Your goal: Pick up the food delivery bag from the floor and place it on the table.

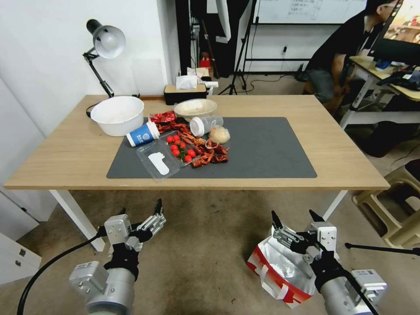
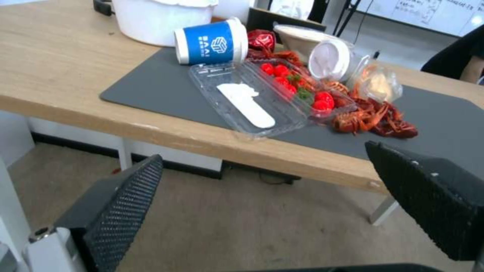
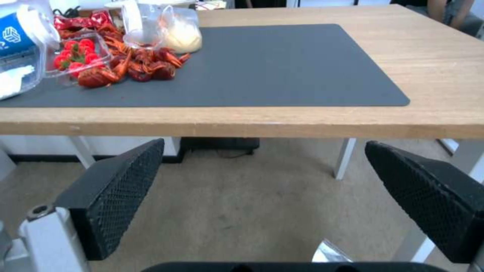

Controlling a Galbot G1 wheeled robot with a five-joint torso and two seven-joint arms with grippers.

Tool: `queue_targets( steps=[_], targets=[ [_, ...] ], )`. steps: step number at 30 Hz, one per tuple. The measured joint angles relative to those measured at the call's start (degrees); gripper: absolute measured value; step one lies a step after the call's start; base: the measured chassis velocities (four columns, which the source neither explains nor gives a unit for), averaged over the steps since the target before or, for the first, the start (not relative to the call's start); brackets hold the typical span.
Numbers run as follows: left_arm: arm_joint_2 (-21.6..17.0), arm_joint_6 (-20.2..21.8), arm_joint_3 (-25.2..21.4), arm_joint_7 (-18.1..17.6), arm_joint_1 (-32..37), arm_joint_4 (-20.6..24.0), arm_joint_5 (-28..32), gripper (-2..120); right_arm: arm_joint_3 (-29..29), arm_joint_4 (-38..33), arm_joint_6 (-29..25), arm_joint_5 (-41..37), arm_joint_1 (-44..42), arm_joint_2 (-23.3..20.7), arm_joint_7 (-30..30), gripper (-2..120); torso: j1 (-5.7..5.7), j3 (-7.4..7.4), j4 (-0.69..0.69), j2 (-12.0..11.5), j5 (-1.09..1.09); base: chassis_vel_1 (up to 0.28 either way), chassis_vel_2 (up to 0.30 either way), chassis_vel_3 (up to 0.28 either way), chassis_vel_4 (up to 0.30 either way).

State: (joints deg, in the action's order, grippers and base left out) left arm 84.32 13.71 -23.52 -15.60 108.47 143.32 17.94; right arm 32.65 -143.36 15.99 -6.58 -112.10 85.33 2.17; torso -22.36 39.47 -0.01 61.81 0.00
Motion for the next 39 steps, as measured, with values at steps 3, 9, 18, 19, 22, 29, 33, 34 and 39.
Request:
queue_targets(
  steps=[3,9,18,19,22,29,33,34,39],
  targets=[
    [0.0,0.0,-0.3,0.0,-0.1,0.0,0.0,100,0.0,0.0,-0.1,0.0,0.0,-0.1,0.0,100,0.37,-0.49,0.00,-0.8,0.00,0.000,0.000,0.000,0.000],
    [-0.7,0.2,-1.2,0.5,-0.7,0.0,-0.2,100,0.1,0.0,-0.2,-0.3,0.1,-0.3,0.0,100,1.10,-1.47,0.00,-2.6,0.00,0.000,0.000,0.000,0.000],
    [-0.8,0.2,-1.9,1.8,-0.4,-0.4,-0.5,100,0.5,0.1,0.2,-0.9,0.4,-0.8,-0.5,100,2.37,-3.11,0.00,-5.5,0.00,0.000,0.000,0.000,0.000],
    [-0.5,0.1,-1.6,2.1,-0.4,-0.5,-1.0,100,0.5,0.1,0.3,-1.0,0.5,-0.7,-0.5,100,2.60,-3.40,0.00,-6.0,0.00,0.000,0.000,0.000,0.000],
    [-0.3,0.0,-1.5,2.3,-0.5,-0.6,-1.3,100,0.5,0.1,0.4,-1.2,0.5,-0.7,-0.5,100,2.86,-3.71,0.00,-6.5,0.00,0.000,0.000,0.000,0.000],
    [-0.5,-0.2,-1.4,2.8,-0.9,-0.9,-1.6,100,0.7,0.1,0.4,-1.4,0.7,-1.0,-0.4,100,3.50,-4.47,0.00,-7.9,0.00,0.000,0.000,0.000,0.000],
    [-1.2,-0.2,-1.6,3.1,-1.7,-1.8,-1.6,100,1.1,0.1,0.4,-2.0,1.1,-1.4,-0.2,100,3.89,-5.01,0.00,-8.9,0.00,0.000,0.000,0.000,0.000],
    [-1.2,-0.2,-1.6,3.1,-1.7,-1.8,-1.6,100,1.1,0.1,0.4,-2.0,1.1,-1.4,-0.2,100,3.89,-5.01,0.00,-8.9,0.00,0.000,0.000,0.000,0.000],
    [-1.9,-0.3,-1.9,3.3,-2.5,-2.8,-1.7,100,1.4,0.1,-0.1,-3.6,1.8,-2.1,0.3,100,4.31,-5.61,0.00,-9.9,0.00,0.000,0.000,0.000,0.000]
  ],
)
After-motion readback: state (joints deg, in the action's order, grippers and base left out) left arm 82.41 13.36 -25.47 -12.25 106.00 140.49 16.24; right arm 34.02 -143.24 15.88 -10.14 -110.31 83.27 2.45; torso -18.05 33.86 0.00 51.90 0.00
